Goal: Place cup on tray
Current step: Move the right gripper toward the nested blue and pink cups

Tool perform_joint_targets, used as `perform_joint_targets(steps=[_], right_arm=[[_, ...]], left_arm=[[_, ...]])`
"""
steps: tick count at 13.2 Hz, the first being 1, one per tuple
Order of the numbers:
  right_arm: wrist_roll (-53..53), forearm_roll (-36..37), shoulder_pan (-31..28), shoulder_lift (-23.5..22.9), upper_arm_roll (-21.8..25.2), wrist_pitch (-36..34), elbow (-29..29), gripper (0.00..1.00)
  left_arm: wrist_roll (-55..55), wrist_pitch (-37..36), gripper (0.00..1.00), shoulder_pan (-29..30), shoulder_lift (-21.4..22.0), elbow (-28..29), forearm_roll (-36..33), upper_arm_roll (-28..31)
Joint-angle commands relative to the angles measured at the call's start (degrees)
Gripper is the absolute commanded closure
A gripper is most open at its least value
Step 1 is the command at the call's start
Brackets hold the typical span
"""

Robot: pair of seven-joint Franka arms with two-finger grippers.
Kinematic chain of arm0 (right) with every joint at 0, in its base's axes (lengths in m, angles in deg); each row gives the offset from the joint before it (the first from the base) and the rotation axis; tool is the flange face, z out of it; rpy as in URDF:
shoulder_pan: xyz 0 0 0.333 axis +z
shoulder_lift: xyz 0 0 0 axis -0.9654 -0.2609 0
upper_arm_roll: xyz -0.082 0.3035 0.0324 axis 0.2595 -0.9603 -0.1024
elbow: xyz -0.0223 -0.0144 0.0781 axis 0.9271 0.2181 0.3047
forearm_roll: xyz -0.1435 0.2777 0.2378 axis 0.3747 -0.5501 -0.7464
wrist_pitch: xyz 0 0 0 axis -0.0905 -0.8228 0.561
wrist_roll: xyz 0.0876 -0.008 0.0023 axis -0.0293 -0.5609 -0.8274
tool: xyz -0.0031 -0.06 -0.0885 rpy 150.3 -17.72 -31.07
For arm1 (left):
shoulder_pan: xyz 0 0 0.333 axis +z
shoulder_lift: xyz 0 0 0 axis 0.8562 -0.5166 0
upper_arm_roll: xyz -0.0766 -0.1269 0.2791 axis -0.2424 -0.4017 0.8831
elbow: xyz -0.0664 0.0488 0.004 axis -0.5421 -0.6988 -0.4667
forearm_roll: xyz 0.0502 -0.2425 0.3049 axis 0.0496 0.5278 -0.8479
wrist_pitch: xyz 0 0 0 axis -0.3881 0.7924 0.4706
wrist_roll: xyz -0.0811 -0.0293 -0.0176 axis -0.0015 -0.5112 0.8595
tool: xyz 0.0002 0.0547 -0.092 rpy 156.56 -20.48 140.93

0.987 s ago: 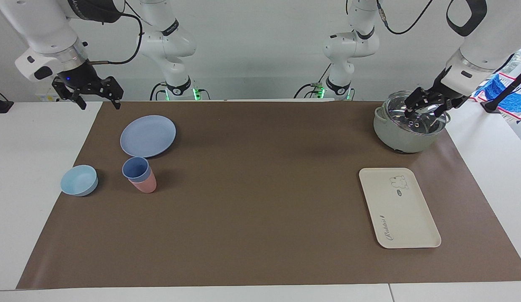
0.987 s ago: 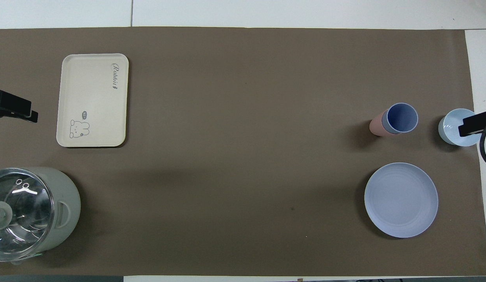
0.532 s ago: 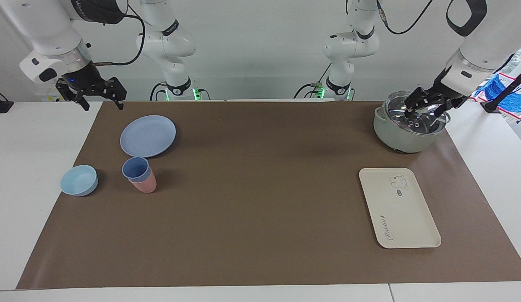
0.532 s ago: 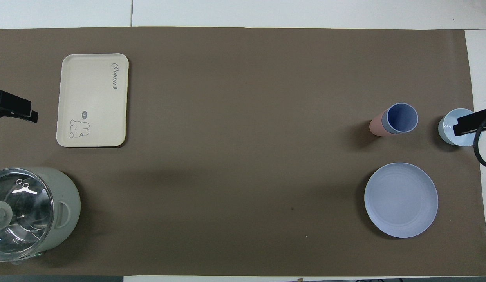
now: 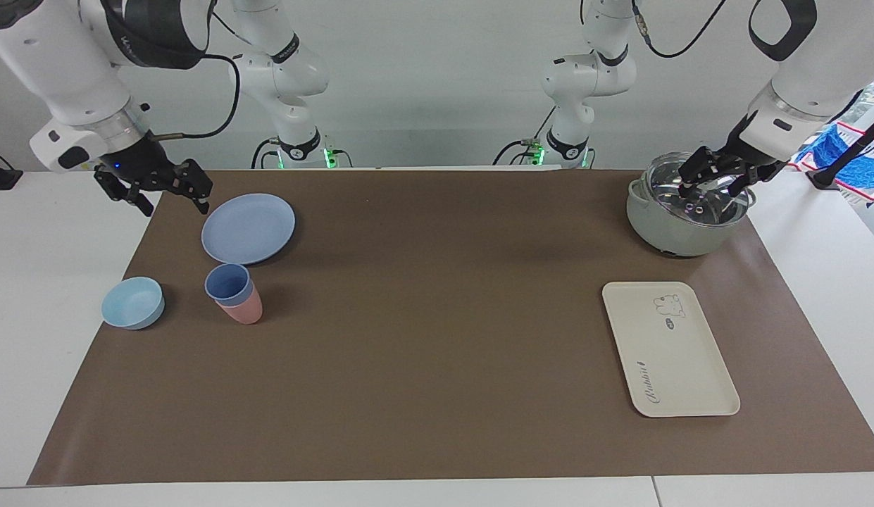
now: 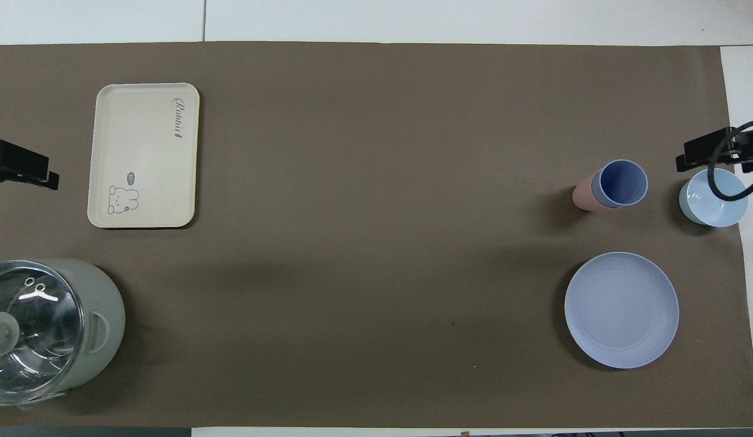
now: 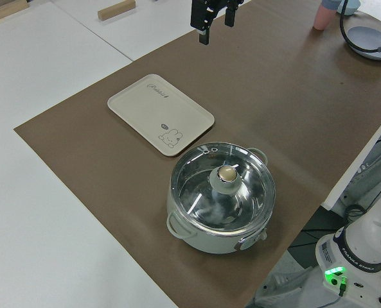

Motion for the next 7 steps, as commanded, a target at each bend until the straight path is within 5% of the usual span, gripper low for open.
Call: perform_joint_targets(steps=[1,7], right_arm=[[6.0,-3.8,-1.4,-11.2,-0.4,-1.7,-10.3,0.0],[9.9,-9.4,-6.1,-29.5,-0.7,-5.2,-28.0,0.0]], left_arm=[[0.3,0.8,0.0,0.0,0.6,0.8,-0.9,-0.1],[0.3,0.7,0.0,0.0,0.6,0.8,-0.9,-0.1]])
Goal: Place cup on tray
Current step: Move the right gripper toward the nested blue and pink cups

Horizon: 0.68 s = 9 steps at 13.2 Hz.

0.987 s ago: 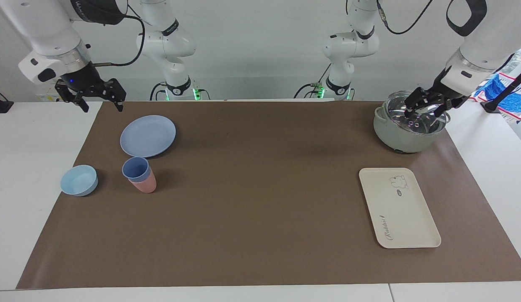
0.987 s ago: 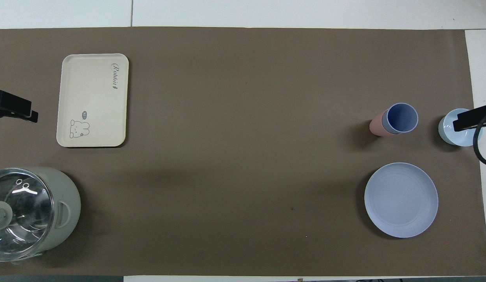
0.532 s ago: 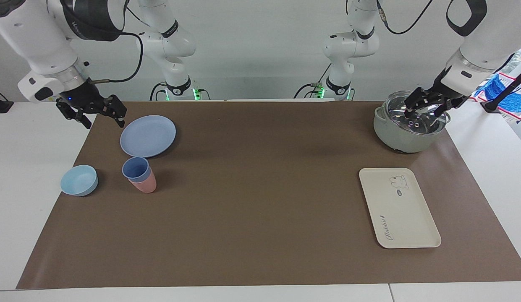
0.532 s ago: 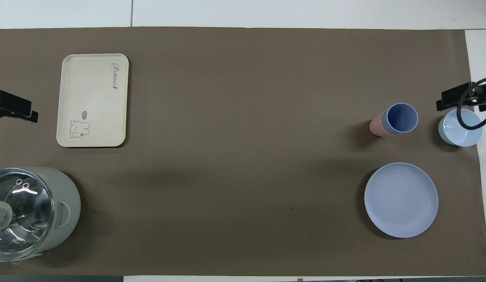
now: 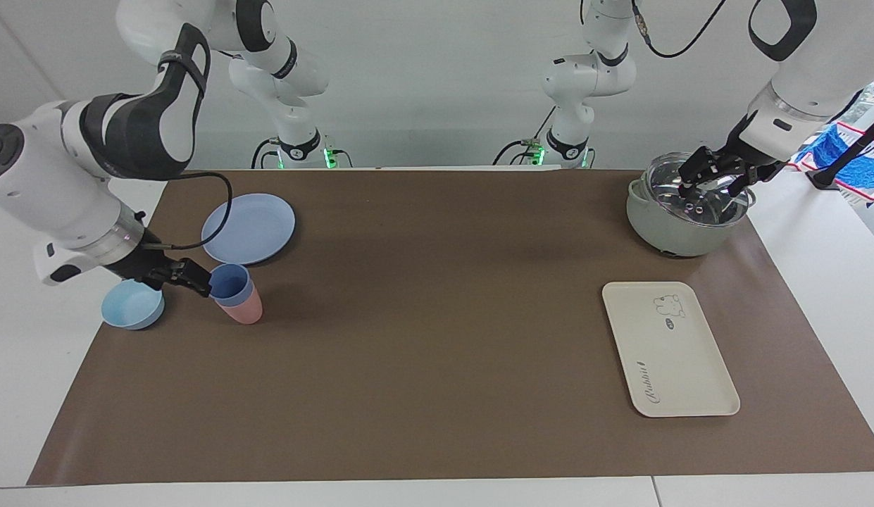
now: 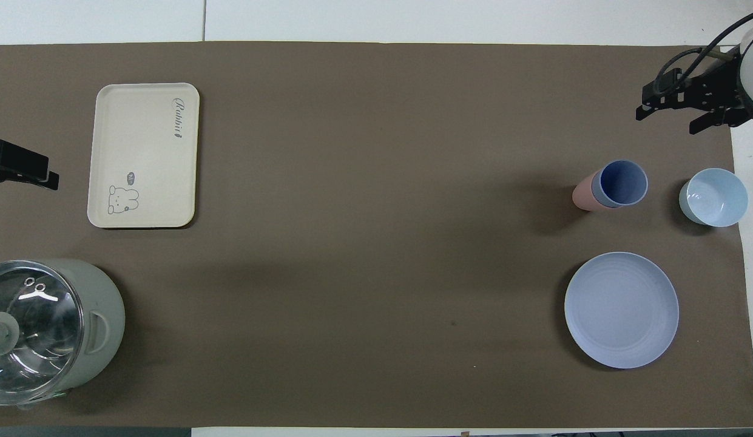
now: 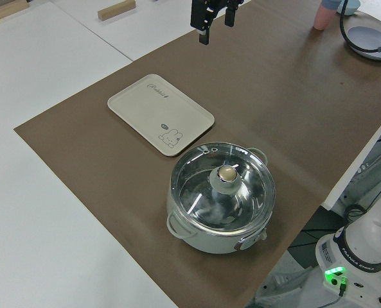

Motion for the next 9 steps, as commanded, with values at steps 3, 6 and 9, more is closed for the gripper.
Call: perform_joint_targets(steps=[3,6,9], right_arm=[[8.0,-7.5,-4.0,-10.1,-0.6,-1.7,-7.6,0.0],[12.1,-9.4,-5.0,-11.1,-0.7,1.0,-5.1,0.0],[13.2,-12.7,-7.2,-11.1,-0.7,0.7,-0.4,0.0]], left_arm=[[0.3,0.7,0.0,0.0,0.6,0.8,-0.9,-0.1],[0.3,0.8,0.0,0.0,0.6,0.8,-0.9,-0.1],[0.3,0.8,0.0,0.0,0.6,0.8,-0.9,-0.1]])
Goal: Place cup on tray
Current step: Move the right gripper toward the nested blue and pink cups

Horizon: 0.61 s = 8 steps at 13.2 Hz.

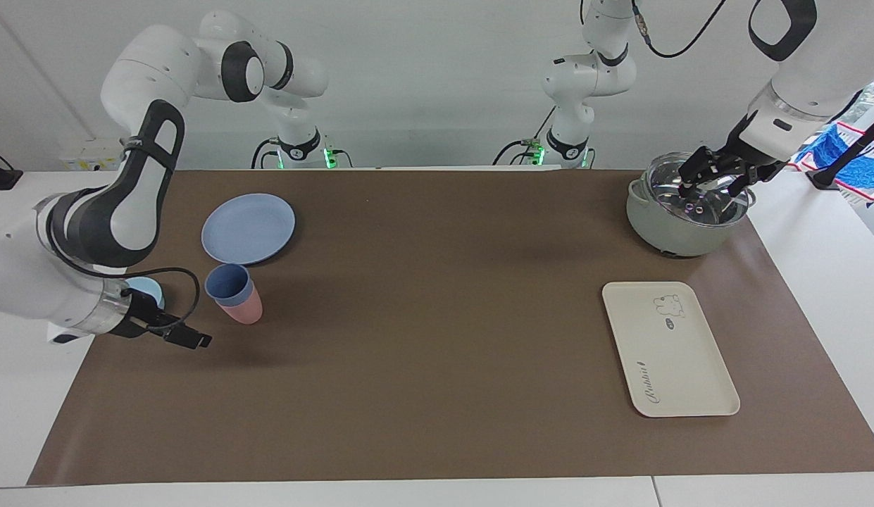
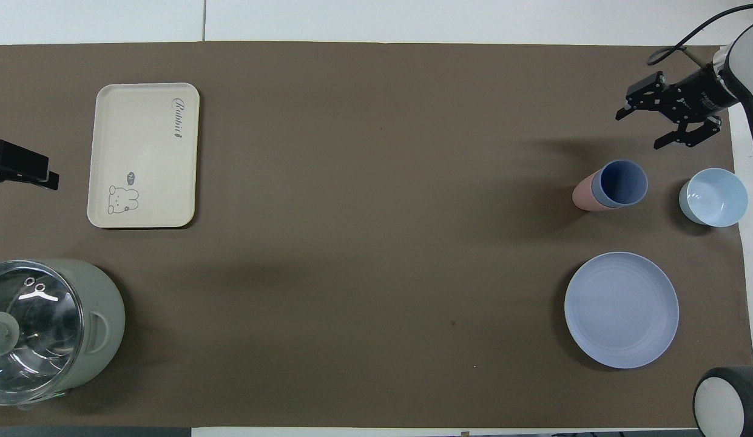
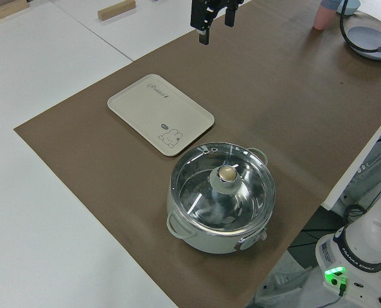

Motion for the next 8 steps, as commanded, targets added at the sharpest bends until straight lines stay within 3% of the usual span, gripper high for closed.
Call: perform_joint_targets(steps=[1,8], right_arm=[[2.2,-3.6,-2.2,0.5,-0.6,0.1,5.0,0.0],[6.4,-7.2,-3.0,1.0,-0.6,-3.6,11.0,0.0]], left_arm=[[0.3,0.8,0.0,0.0,0.6,0.8,-0.9,-0.1],[0.3,0.8,0.0,0.0,0.6,0.8,-0.9,-0.1]])
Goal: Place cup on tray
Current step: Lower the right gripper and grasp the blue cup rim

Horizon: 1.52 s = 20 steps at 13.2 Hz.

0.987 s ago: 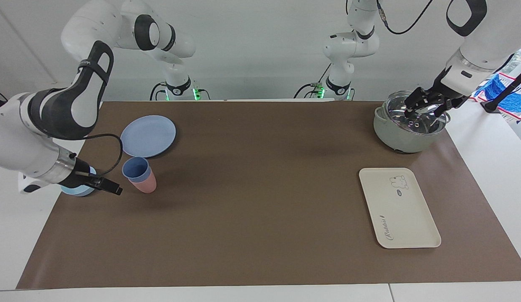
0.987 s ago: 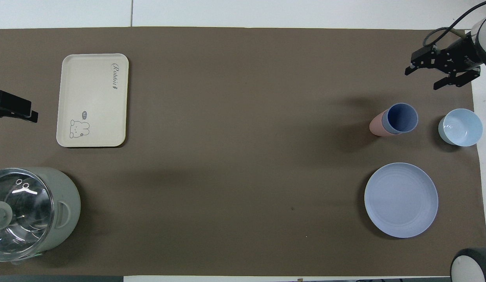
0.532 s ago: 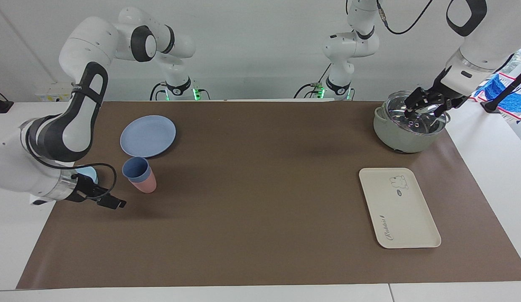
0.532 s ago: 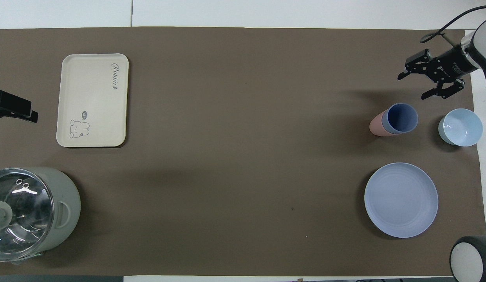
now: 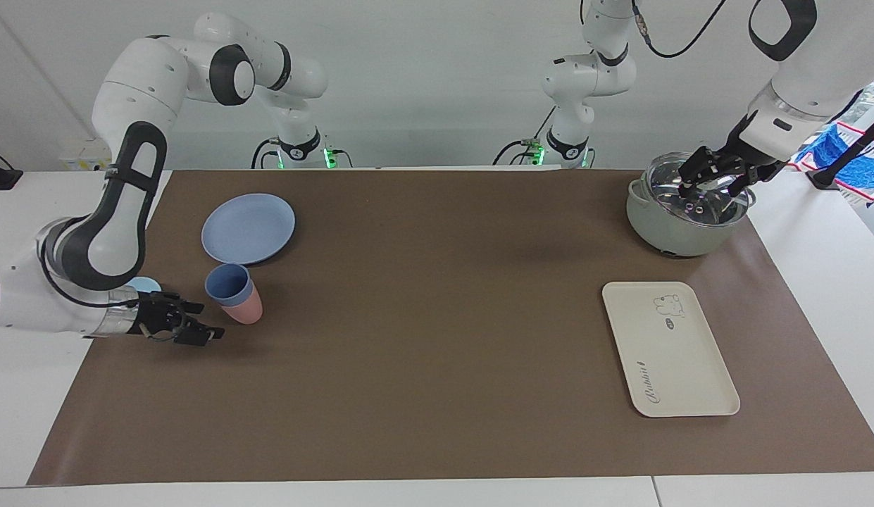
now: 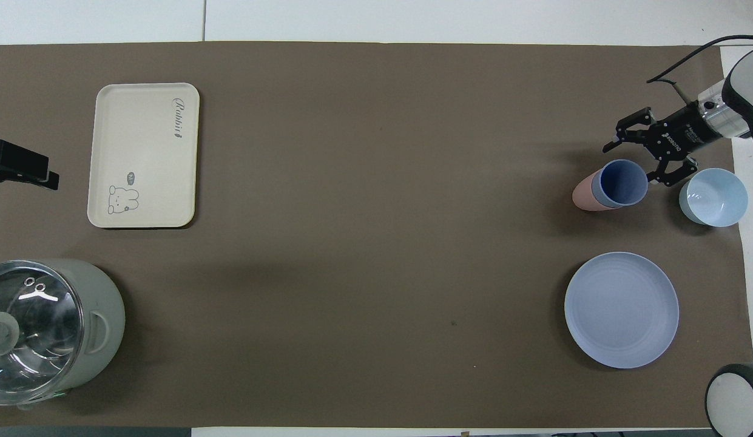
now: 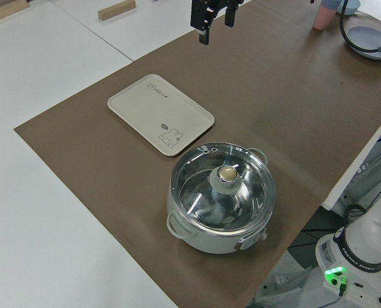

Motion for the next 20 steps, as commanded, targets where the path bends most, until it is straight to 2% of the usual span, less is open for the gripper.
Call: perform_joint_targets(steps=[1,3,15,16,17,18,19,20], right_arm=[[1.5,-1.2,-0.4,1.8,-0.4,-0.1,3.8,0.0],[4.3,-2.2,-0.3,2.1,-0.4,0.0,4.9,0.0],[6.4,-6.7,-0.4,5.7,-0.4,0.2,14.0,0.0],[6.5,-6.7,-0.4,5.9,-0.4,0.2,14.4,0.06],[6.5,-7.1,-0.4,5.9,-0.4,0.2,14.5,0.27],[6.5,-7.7,-0.4,5.9,-0.4,0.2,14.5,0.55],[6.6,-7.8,-0.4,5.9,-0.4,0.0,14.4,0.89],[7.6,-9.2,-0.5,5.9,-0.4,-0.3,14.2,1.0]], left_arm=[[0.3,0.8,0.0,0.0,0.6,0.8,-0.9,-0.1],[0.3,0.8,0.0,0.0,0.6,0.8,-0.9,-0.1],[0.3,0.8,0.0,0.0,0.6,0.8,-0.9,-0.1],[0.3,0.8,0.0,0.0,0.6,0.8,-0.9,-0.1],[0.3,0.8,0.0,0.0,0.6,0.8,-0.9,-0.1],[0.3,0.7,0.0,0.0,0.6,0.8,-0.9,-0.1],[0.4,0.9,0.0,-0.1,0.6,0.8,-0.9,-0.1],[0.4,1.1,0.0,-0.4,0.6,0.8,-0.9,-0.1]])
